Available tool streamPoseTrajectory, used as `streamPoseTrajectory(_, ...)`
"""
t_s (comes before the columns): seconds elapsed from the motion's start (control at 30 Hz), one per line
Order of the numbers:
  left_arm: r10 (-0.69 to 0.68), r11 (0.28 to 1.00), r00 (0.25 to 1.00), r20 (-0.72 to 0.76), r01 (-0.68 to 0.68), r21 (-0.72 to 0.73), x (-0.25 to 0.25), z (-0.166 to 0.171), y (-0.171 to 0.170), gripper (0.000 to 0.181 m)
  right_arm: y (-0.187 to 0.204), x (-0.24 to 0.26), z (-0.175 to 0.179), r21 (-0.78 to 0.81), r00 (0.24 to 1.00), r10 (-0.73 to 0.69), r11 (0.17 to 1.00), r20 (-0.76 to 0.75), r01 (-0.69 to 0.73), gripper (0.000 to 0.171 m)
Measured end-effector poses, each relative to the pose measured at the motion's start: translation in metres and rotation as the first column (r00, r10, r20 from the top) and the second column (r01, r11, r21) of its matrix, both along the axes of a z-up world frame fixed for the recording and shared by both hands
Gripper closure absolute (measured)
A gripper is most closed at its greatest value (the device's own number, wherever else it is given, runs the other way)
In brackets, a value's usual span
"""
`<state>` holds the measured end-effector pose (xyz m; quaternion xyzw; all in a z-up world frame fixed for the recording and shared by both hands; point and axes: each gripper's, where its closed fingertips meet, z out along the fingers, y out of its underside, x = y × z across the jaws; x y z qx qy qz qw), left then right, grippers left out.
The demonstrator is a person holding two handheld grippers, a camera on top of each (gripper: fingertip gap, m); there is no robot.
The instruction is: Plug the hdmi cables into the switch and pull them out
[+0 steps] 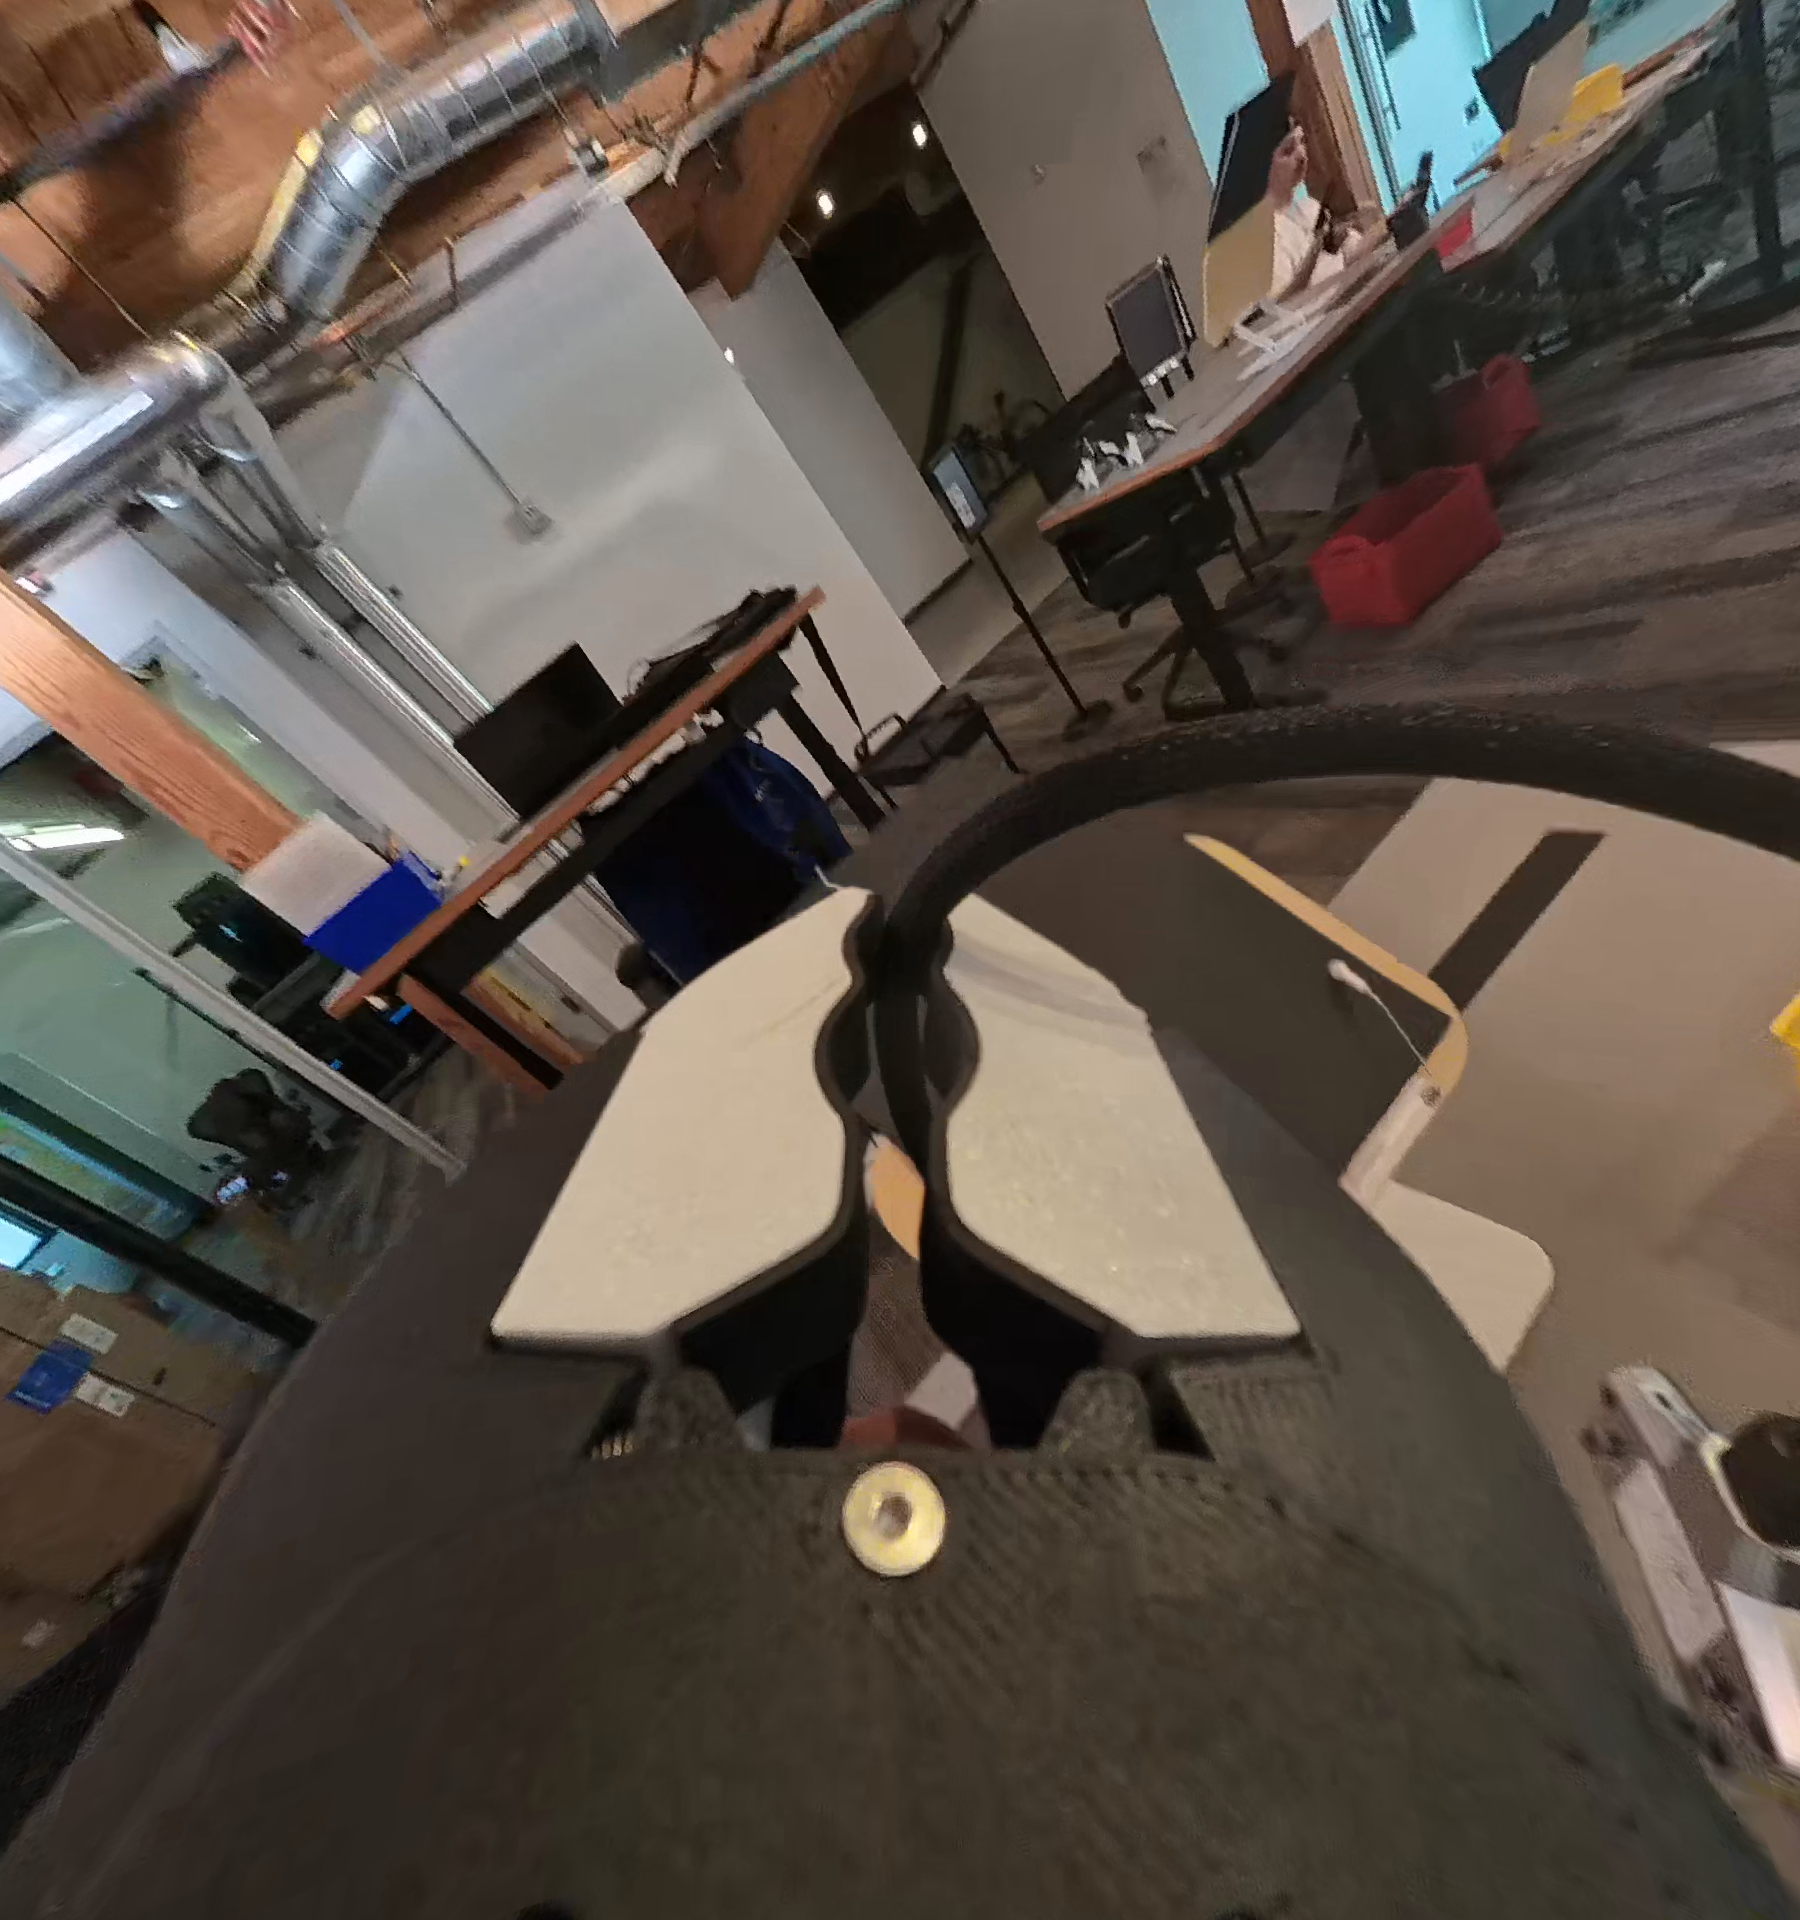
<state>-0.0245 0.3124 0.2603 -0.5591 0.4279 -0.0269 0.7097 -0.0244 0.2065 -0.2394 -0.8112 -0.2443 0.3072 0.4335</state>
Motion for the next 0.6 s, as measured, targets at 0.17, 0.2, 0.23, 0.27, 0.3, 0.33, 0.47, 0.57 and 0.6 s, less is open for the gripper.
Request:
streamPoseTrajectory(0.17,0.028,0.99,0.995,-0.095,-0.041,-0.138,-0.012,-0.102,0.012,0.176,0.001,0.002,0.001,-0.012,1.0,-0.011,1.0,-0.021,0.011,0.022)
streamPoseTrajectory(0.2,0.018,0.983,0.994,-0.111,-0.038,-0.18,-0.013,-0.127,0.013,0.176,0.001,0.002,0.0,-0.018,1.0,-0.009,1.0,-0.023,0.008,0.023)
streamPoseTrajectory(0.23,0.017,0.974,0.99,-0.141,-0.048,-0.219,-0.015,-0.153,0.016,0.176,0.001,0.001,-0.001,-0.024,1.0,-0.008,1.0,-0.027,0.007,0.022)
streamPoseTrajectory(0.27,0.021,0.967,0.985,-0.173,-0.064,-0.246,-0.019,-0.178,0.02,0.175,0.0,0.001,-0.002,-0.033,0.999,-0.007,0.999,-0.033,0.006,0.022)
streamPoseTrajectory(0.3,0.01,0.959,0.981,-0.193,-0.064,-0.275,-0.021,-0.201,0.022,0.176,0.0,0.0,-0.004,-0.046,0.999,-0.007,0.999,-0.035,0.005,0.022)
streamPoseTrajectory(0.33,-0.005,0.947,0.98,-0.2,-0.059,-0.317,-0.023,-0.223,0.024,0.175,0.0,0.001,-0.007,-0.059,1.0,-0.007,0.998,-0.028,0.006,0.022)
streamPoseTrajectory(0.47,-0.008,0.904,0.959,-0.283,-0.113,-0.412,-0.037,-0.297,0.029,0.175,-0.003,0.003,-0.018,-0.102,1.0,0.017,0.995,0.009,-0.016,0.03)
streamPoseTrajectory(0.57,-0.039,0.876,0.948,-0.314,-0.119,-0.467,-0.04,-0.337,0.024,0.175,-0.003,0.005,-0.023,-0.12,1.0,0.019,0.993,0.022,-0.016,0.037)
streamPoseTrajectory(0.6,-0.068,0.866,0.946,-0.318,-0.102,-0.49,-0.038,-0.348,0.019,0.174,-0.001,0.006,-0.019,-0.102,1.0,0.013,0.995,0.011,-0.012,0.04)
